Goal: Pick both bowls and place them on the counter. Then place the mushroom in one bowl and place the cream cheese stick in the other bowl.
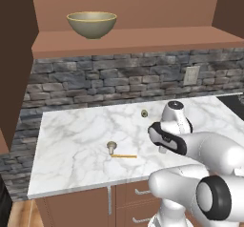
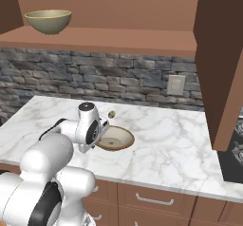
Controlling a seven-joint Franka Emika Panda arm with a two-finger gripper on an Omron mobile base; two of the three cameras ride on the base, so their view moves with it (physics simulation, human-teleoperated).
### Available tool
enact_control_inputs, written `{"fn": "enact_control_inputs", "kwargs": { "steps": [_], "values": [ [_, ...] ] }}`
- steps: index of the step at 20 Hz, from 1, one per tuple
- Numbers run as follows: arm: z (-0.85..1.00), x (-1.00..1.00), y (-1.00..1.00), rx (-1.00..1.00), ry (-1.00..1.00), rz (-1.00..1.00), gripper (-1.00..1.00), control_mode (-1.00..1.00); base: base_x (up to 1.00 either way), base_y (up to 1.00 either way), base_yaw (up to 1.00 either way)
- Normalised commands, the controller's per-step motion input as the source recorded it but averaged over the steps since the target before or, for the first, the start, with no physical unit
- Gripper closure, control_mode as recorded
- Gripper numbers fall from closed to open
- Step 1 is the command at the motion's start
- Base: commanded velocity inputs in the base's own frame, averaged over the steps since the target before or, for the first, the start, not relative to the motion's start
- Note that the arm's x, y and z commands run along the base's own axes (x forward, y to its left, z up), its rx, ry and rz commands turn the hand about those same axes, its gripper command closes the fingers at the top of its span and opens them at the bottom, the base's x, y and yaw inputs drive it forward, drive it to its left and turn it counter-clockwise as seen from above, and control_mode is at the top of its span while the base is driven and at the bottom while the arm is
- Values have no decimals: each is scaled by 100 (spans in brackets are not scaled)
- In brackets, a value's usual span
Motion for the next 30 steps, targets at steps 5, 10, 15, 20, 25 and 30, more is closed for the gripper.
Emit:
{"fn": "enact_control_inputs", "kwargs": {
  "steps": [5, 10, 15, 20, 25, 30],
  "values": [
    [-23, 1, 14, 0, 7, 3, -100, -100, 0, 0, 0],
    [1, -1, 13, -1, 11, 1, -100, -100, 0, 0, 0],
    [35, -19, 12, -1, 5, 0, -100, -100, 0, 0, 0],
    [51, -25, 14, 0, 2, 0, -100, -100, 0, 0, 0],
    [52, -40, 13, 4, 0, -1, -100, -100, 0, 0, 0],
    [32, -45, 16, 15, 0, -9, -100, -100, 0, 0, 0]
  ]
}}
